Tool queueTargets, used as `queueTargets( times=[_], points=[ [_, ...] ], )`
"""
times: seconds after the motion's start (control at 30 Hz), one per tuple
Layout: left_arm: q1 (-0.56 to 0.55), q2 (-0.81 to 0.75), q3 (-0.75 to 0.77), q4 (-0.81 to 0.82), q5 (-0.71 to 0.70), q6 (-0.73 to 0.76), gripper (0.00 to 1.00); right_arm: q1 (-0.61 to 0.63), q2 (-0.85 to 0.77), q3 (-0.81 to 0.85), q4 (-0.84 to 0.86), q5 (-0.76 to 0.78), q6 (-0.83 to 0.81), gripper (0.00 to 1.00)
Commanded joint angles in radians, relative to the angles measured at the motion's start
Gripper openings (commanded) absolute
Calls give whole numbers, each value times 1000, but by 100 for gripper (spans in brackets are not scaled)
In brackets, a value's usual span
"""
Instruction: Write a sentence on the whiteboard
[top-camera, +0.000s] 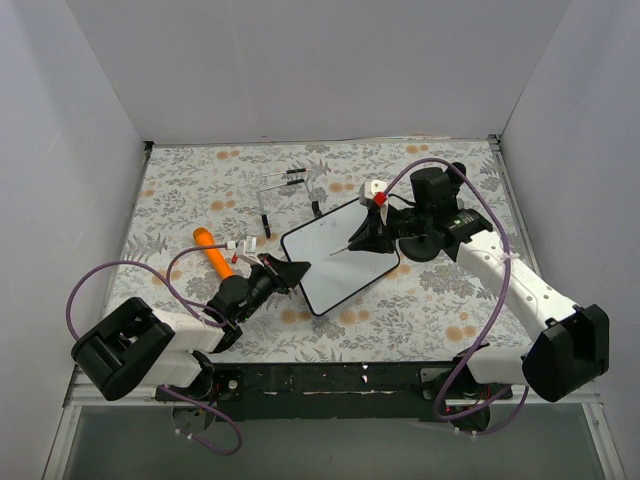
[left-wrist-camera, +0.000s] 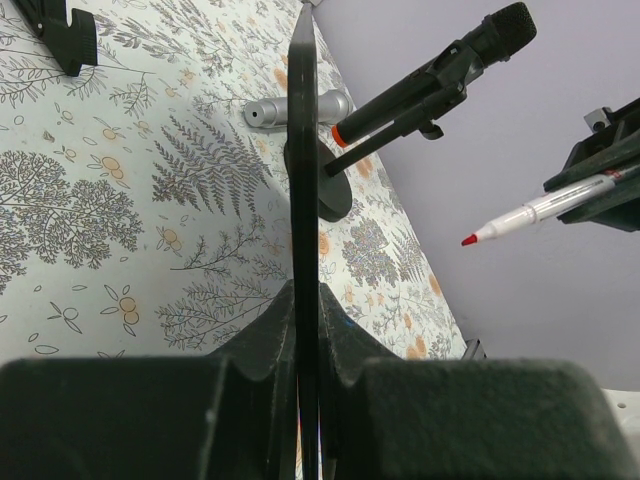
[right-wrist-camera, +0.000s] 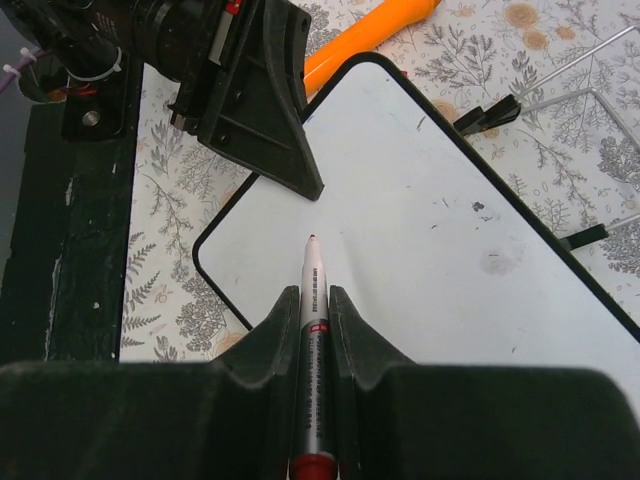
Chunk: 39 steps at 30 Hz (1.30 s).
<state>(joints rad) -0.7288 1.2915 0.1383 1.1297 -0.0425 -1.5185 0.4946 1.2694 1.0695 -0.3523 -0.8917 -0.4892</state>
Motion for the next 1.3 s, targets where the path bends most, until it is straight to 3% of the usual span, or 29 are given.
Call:
queueTargets(
  times=[0.0,1.27],
  points=[
    [-9,-41,20,48,-2,7,0,1,21,78,-2,-12,-43,1],
    [-9,-26,3,93,4,-19,0,13,30,79,3,-30,-140,1]
  ],
)
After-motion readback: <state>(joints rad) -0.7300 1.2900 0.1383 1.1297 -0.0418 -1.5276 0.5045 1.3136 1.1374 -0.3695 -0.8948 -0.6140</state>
